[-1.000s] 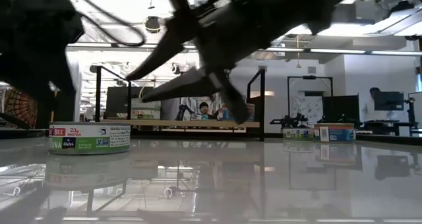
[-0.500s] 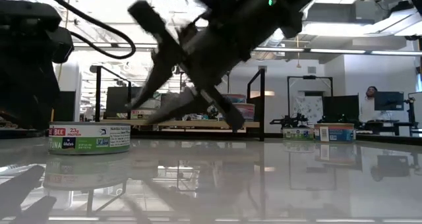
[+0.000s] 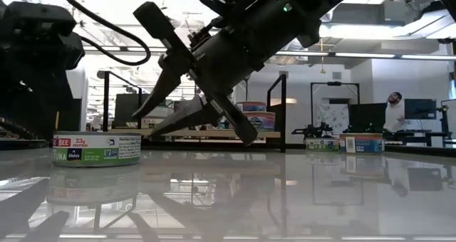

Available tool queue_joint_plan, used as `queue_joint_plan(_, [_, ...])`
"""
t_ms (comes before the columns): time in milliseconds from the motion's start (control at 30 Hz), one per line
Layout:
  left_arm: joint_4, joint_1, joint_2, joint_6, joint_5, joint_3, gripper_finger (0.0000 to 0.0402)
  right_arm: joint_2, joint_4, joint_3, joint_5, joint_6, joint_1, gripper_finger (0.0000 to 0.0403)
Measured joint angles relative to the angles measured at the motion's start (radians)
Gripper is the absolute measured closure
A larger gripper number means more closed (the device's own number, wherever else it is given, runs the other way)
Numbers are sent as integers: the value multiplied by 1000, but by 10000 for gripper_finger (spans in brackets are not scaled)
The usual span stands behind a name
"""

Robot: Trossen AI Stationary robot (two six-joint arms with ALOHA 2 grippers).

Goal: Stack canned seafood by type on shelf
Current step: Put the green tuna can on the shelf

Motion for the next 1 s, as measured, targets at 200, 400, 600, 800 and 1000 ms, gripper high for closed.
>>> queue_joint_plan(200, [2, 15, 0, 6, 0, 0, 143, 0, 25, 0, 2, -43, -2, 268])
queue_joint_plan(400, [2, 20, 0, 3, 0, 0, 143, 0, -4, 0, 1, -43, -7, 268])
queue_joint_plan(600, [2, 20, 0, -14, 1, 0, 143, 0, -7, 0, 1, -40, -8, 268])
queue_joint_plan(800, [3, 20, 0, -23, 1, 0, 143, 0, -6, 0, 1, -40, -8, 269])
queue_joint_plan(1000, [35, 20, 0, -15, 1, 0, 143, 0, -6, 0, 1, -40, -7, 265])
